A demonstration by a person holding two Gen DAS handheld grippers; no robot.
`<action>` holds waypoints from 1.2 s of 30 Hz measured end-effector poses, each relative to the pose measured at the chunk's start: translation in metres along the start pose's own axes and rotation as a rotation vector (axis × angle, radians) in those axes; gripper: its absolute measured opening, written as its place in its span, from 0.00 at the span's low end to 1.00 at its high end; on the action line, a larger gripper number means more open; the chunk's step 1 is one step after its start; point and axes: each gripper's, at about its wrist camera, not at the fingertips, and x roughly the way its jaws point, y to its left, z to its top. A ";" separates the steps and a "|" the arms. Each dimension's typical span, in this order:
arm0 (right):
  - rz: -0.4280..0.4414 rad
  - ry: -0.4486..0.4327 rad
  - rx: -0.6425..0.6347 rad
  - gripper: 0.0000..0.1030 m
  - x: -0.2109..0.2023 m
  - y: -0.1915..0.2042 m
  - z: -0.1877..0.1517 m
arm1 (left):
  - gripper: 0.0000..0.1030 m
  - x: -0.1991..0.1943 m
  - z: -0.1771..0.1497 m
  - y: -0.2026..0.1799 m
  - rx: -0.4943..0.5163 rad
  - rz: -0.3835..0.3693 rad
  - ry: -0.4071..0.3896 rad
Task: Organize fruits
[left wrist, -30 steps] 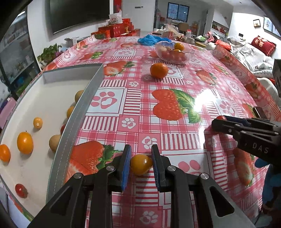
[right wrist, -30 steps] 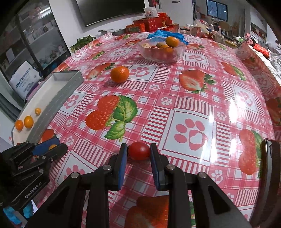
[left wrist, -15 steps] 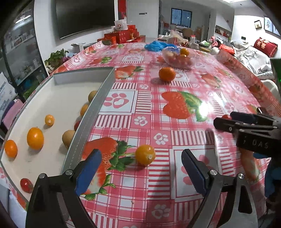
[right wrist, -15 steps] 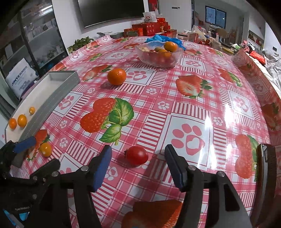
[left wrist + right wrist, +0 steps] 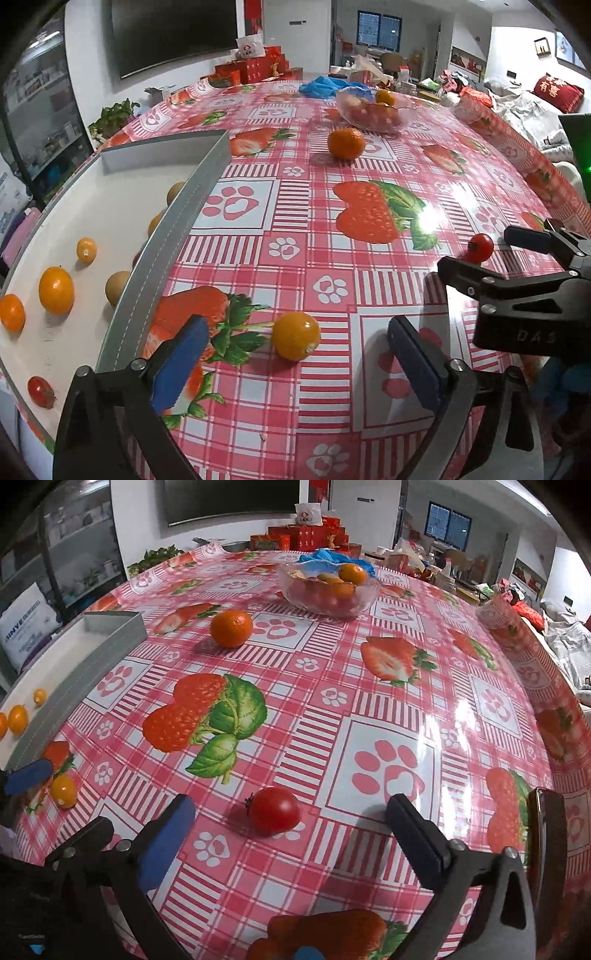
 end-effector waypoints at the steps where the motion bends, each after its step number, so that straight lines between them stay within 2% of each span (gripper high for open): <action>1: 0.000 0.000 0.000 1.00 0.000 0.000 0.000 | 0.99 0.001 0.000 0.000 -0.006 0.002 0.002; 36: 0.007 0.000 0.006 1.00 0.000 0.000 -0.001 | 0.99 0.001 -0.002 0.002 -0.010 0.004 -0.014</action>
